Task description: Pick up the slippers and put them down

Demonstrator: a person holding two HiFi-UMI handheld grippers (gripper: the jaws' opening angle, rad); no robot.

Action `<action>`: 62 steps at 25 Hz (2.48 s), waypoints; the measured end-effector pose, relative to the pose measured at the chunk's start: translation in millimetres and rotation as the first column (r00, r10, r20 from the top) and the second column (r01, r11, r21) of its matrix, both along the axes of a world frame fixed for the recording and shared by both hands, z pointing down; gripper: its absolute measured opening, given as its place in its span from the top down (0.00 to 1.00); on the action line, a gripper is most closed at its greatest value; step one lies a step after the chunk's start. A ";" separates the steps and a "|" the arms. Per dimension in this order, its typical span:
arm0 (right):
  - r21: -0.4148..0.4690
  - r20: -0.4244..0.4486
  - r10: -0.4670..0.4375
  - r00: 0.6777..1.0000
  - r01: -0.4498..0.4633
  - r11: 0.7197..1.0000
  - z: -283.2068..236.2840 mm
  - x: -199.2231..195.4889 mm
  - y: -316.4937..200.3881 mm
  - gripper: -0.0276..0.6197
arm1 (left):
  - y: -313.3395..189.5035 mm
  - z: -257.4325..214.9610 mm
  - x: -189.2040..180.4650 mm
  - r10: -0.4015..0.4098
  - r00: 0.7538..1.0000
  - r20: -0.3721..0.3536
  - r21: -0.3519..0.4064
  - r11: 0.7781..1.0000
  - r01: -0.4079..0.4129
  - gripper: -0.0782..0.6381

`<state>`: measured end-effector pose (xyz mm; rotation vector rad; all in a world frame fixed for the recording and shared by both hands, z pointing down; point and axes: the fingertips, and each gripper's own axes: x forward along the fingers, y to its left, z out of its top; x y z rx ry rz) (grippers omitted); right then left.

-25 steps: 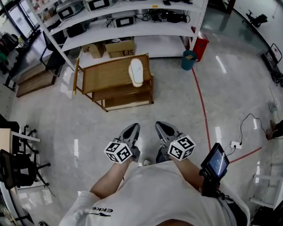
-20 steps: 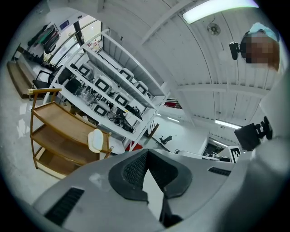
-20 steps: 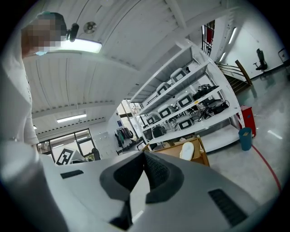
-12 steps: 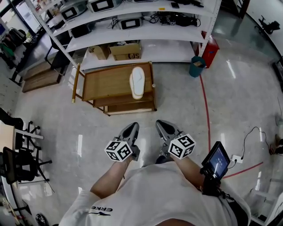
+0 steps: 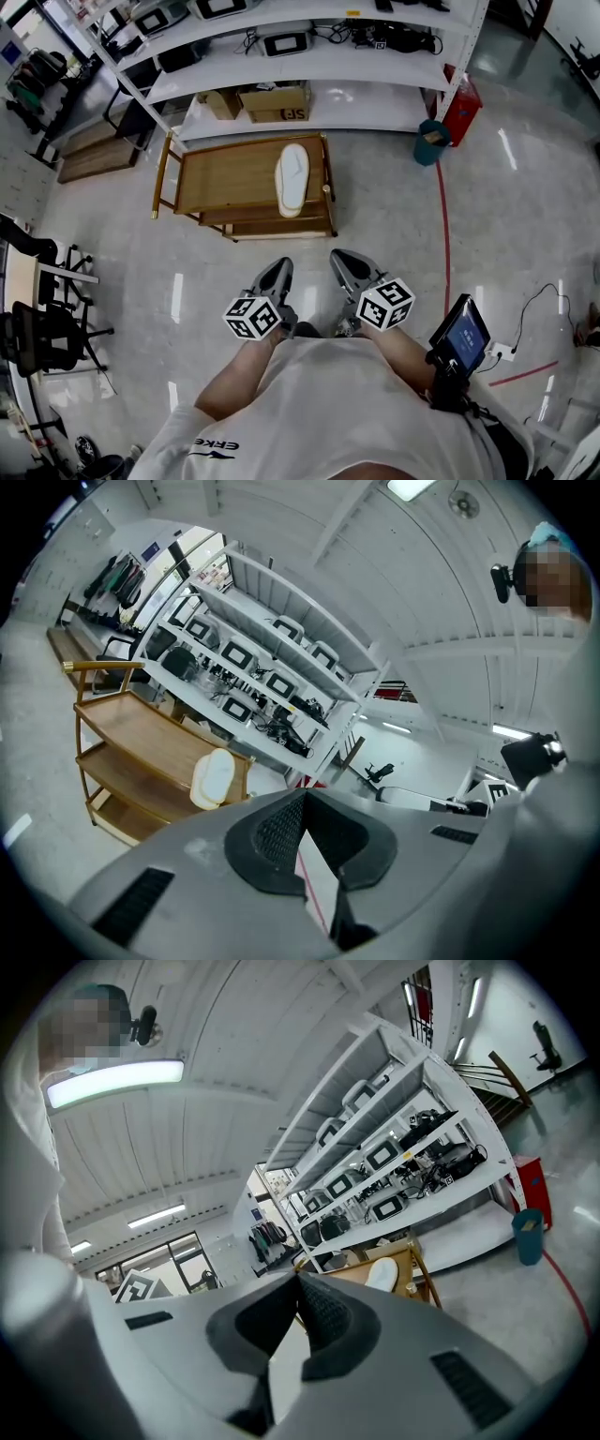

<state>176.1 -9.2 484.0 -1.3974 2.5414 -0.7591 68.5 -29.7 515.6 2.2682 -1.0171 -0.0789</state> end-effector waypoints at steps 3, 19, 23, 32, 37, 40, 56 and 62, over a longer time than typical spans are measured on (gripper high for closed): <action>-0.015 0.007 0.005 1.000 -0.005 1.000 6.5 5.9 -14.8 0.95 | -13.1 7.2 -0.1 -0.018 1.000 0.010 -0.016 1.000 0.018 0.89; -0.122 -0.053 0.054 0.997 -0.060 0.991 41.0 1.4 -117.3 0.95 | -124.9 69.9 -11.7 0.013 0.999 0.040 -0.144 0.989 -0.007 0.89; -0.158 -0.064 0.054 0.996 -0.064 0.985 55.2 -4.4 -137.5 0.95 | -145.7 92.2 -19.9 0.015 0.999 0.050 -0.187 0.982 -0.006 0.89; -0.252 -0.086 0.058 0.995 -0.079 0.964 94.7 -9.2 -171.5 0.95 | -174.5 154.6 -26.1 0.056 0.994 0.096 -0.300 0.954 -0.024 0.89; -0.296 -0.097 0.054 0.994 -0.081 0.952 112.3 -13.3 -183.6 0.95 | -183.3 180.8 -18.8 0.104 0.991 0.089 -0.345 0.936 -0.067 0.88; -0.321 -0.102 0.053 0.993 -0.084 0.944 122.5 -16.3 -187.5 0.95 | -186.0 193.5 -14.8 0.137 0.988 0.076 -0.369 0.924 -0.100 0.88; -0.398 -0.138 0.052 0.989 -0.103 0.912 157.2 -10.6 -204.2 0.95 | -211.6 242.8 7.4 0.161 0.986 -0.045 -0.476 0.864 -0.163 0.55; -0.416 -0.151 0.046 0.988 -0.105 0.903 167.9 -11.1 -202.9 0.95 | -226.6 251.4 13.1 0.130 0.987 -0.094 -0.484 0.861 -0.160 0.52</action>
